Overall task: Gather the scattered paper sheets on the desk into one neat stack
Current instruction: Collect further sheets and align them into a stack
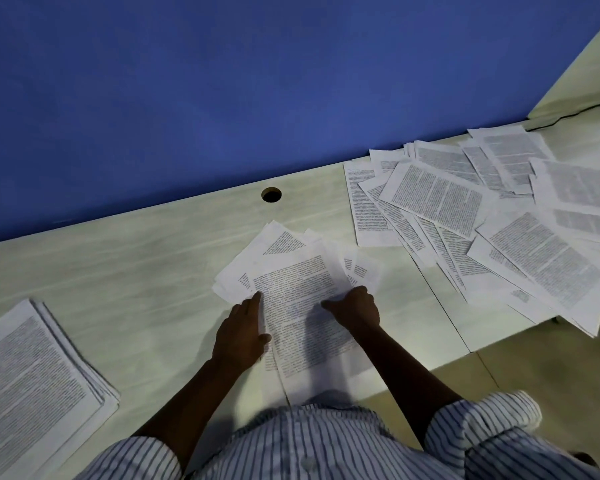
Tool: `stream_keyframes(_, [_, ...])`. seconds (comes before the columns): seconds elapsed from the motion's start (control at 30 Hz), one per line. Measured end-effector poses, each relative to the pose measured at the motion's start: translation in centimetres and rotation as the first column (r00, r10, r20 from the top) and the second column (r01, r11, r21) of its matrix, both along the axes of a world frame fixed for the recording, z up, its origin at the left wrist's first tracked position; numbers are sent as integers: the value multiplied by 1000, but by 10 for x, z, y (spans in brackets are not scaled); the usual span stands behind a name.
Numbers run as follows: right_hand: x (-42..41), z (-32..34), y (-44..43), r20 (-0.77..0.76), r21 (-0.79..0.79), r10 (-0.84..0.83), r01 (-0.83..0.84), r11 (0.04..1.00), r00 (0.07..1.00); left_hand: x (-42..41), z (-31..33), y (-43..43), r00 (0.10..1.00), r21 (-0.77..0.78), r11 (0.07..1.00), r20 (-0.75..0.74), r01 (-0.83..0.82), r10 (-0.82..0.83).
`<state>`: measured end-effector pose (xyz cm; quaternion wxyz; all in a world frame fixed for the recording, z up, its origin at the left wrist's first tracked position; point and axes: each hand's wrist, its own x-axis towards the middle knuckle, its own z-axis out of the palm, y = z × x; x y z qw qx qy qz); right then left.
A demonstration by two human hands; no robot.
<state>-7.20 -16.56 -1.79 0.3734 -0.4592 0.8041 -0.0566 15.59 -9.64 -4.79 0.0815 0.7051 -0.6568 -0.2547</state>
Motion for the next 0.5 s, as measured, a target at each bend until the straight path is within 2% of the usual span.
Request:
stream_keyframes(0.23, [7,-2,13,137,48,-59,53,997,989,9,3,6,996,5,996,-2,92,-92])
stream_keyframes(0.37, [20,1,40,-36,29,39,-38,999,999,16,0,18,992,31,992,-24,122,-122])
stream_keyframes(0.5, [22,11,72,-176,-16,-9,6,1000,984,20,-2,28,989,37,988,-31,148,-147])
